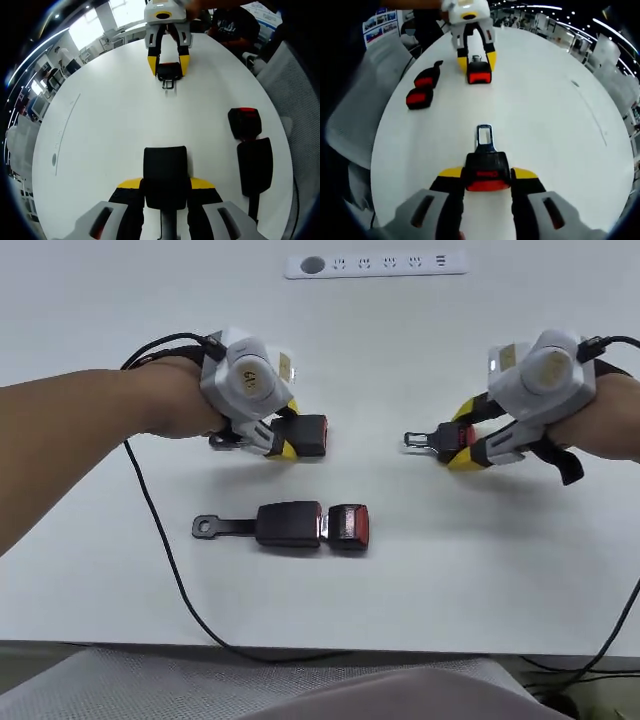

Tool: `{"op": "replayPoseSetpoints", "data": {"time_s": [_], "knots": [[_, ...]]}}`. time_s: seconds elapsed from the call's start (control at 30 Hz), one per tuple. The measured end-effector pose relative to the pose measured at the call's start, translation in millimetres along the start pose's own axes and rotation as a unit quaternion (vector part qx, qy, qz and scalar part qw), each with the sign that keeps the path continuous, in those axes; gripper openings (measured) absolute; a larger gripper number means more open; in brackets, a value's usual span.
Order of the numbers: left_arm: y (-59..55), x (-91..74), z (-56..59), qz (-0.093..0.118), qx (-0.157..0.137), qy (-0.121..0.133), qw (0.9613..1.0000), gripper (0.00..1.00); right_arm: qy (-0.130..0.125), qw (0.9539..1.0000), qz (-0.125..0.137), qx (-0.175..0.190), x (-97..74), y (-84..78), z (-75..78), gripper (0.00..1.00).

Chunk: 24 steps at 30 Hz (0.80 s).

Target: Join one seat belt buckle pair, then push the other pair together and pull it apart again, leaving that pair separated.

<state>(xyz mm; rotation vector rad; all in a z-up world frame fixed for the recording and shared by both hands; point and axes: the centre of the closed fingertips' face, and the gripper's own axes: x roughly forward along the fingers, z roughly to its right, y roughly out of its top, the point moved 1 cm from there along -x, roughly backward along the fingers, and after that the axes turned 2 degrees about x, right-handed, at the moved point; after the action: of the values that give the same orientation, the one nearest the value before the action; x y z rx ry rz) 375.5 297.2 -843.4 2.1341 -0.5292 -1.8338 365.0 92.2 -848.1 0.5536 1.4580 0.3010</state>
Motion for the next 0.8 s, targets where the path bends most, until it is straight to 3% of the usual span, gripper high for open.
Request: {"op": "replayPoseSetpoints", "data": {"time_s": [0.17,0.37,0.57,0.6,0.63,0.67,0.73,0.8], "knots": [[0.2,0.0,-0.5,-0.005,0.003,-0.001,1.0000,0.33,0.004,0.9999,-0.006,0.011,-11.2,-18.6,0.8,0.36],[0.3,-0.4,-0.9,-0.007,0.000,0.003,1.0000,0.33,0.006,0.9999,-0.009,0.004,-11.6,-19.6,-1.1,0.34],[0.3,-0.6,-3.1,-0.011,-0.005,0.006,0.9999,0.35,-0.024,0.9997,-0.010,0.002,-14.0,-20.9,3.2,0.47],[-2.1,-1.8,-3.4,-0.018,-0.023,0.013,0.9995,0.36,-0.035,0.9993,-0.013,0.005,-15.8,-22.3,3.3,0.50],[-4.4,-4.2,-1.4,-0.026,-0.037,0.011,0.9989,0.39,-0.044,0.9989,-0.015,0.004,-17.9,-23.2,2.2,0.53],[-1.6,-6.6,-1.3,-0.022,-0.025,0.013,0.9994,0.46,-0.060,0.9981,-0.012,-0.008,-22.2,-21.9,2.5,0.55],[1.7,-14.9,-2.7,-0.019,-0.024,0.027,0.9992,0.50,-0.060,0.9981,0.004,0.010,-28.6,-17.1,-6.2,0.56],[3.2,-30.6,-4.3,-0.015,-0.028,0.051,0.9982,0.51,-0.076,0.9968,0.020,0.016,-39.0,-11.8,-12.8,0.57]]}}
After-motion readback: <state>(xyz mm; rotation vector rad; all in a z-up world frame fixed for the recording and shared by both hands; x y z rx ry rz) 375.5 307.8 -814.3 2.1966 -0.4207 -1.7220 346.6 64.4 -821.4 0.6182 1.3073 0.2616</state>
